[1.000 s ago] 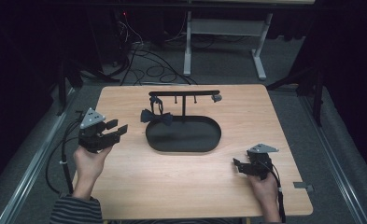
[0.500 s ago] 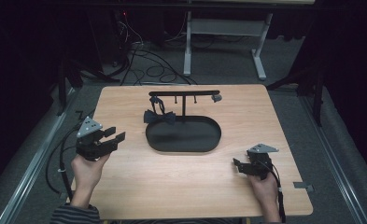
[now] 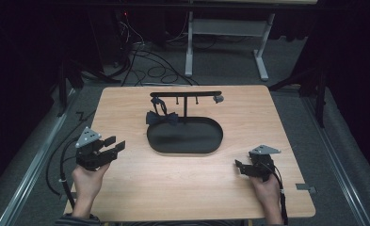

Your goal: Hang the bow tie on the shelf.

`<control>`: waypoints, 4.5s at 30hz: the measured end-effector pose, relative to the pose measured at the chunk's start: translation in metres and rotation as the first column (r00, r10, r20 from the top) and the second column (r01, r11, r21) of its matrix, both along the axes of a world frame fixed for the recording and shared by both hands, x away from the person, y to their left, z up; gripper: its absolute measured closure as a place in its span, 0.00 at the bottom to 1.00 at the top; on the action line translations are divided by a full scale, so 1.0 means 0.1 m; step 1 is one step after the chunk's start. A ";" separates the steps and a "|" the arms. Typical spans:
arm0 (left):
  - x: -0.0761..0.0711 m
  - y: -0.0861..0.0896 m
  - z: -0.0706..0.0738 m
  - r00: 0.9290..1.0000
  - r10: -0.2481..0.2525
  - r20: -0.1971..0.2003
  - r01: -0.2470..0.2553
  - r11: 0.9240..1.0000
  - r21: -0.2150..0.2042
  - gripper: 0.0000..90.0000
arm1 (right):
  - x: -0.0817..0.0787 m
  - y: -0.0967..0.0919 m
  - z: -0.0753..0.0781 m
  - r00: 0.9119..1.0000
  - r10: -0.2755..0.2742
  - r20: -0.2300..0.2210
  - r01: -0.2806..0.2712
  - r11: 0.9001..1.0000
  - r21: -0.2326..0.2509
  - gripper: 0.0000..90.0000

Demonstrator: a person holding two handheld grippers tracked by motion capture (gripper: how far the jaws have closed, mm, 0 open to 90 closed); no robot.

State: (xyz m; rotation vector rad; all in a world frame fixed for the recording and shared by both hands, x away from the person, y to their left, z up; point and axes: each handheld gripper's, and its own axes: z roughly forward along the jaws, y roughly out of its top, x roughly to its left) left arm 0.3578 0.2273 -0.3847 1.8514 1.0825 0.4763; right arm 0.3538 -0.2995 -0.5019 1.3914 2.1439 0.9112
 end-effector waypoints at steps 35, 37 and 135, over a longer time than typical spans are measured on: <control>-0.17 -0.05 -0.30 0.998 -0.030 -0.056 0.028 0.999 -0.023 0.59 | 0.00 0.00 0.00 1.000 0.000 0.003 0.000 1.000 -0.005 0.33; -0.17 -0.07 -0.31 0.998 -0.033 -0.060 0.032 0.999 -0.011 0.59 | 0.00 0.00 0.00 1.000 0.001 0.003 -0.001 1.000 -0.005 0.33; 0.10 -0.48 -1.06 0.986 0.014 -0.167 -0.003 0.998 0.063 0.56 | 0.00 0.00 0.00 1.000 0.004 0.005 -0.004 1.000 -0.006 0.33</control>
